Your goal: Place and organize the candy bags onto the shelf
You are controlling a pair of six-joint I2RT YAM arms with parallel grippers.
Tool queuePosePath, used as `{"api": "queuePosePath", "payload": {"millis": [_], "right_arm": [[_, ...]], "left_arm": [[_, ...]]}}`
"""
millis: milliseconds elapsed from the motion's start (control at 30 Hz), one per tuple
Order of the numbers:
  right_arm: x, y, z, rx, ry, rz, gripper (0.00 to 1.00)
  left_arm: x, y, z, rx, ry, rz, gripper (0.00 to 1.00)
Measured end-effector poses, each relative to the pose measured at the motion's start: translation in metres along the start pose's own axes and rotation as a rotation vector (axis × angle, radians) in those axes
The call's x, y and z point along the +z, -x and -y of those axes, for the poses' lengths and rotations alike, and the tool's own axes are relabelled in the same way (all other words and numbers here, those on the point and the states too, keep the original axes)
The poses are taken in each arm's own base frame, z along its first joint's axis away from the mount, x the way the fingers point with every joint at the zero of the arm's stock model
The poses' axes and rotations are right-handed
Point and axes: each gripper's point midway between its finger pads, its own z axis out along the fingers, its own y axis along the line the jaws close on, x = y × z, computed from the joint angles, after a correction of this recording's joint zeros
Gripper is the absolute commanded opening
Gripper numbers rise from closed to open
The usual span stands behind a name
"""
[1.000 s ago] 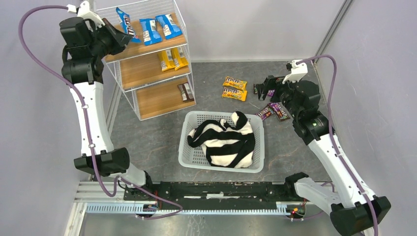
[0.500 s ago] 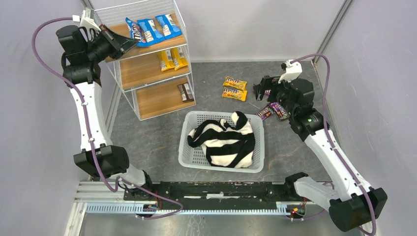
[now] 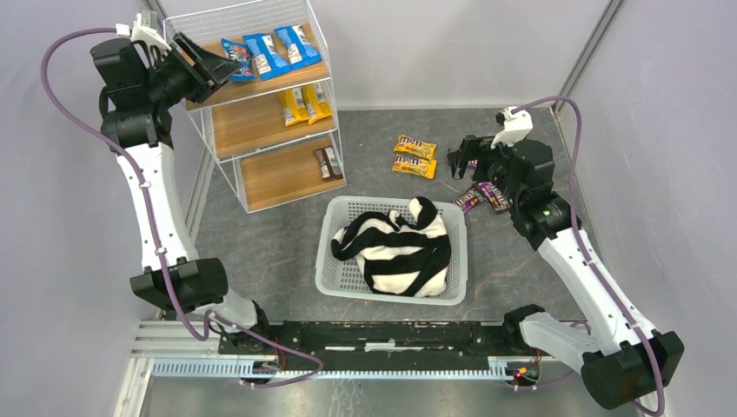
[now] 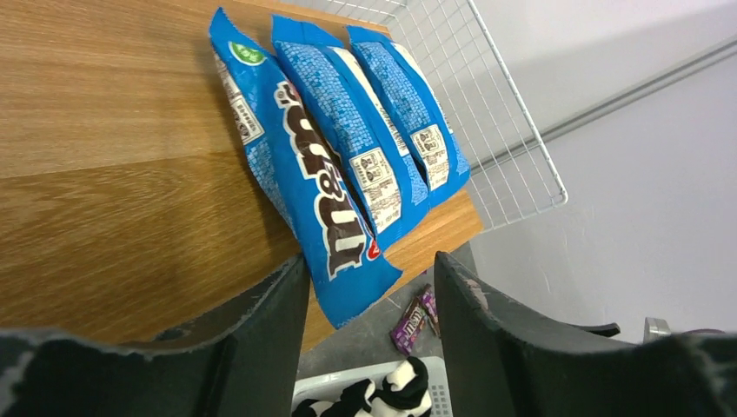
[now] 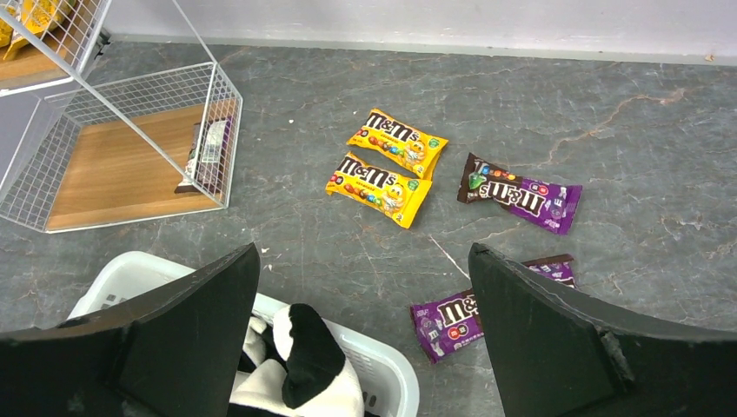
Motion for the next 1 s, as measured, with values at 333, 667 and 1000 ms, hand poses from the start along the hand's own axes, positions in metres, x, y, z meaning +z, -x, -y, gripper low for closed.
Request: {"api": "queuePosePath", "payload": {"millis": [333,667,1000], "right_arm": [[0.001,-0.002,0.000,0.000,0.000,-0.002,0.98],[0.001,-0.006,0.001,0.000,-0.002,-0.009,0.98],[0.000,-0.012,0.012,-0.025,-0.057,-0.032,0.98]], "left_arm": [[-0.004,0.004,-0.010,0.022,0.085,0.026,0.53],[0.001,0.007,-0.021,0.020,0.122,0.039,0.55],[-0.008,0.029,-0.007,0.090,0.144,0.111,0.85]]}}
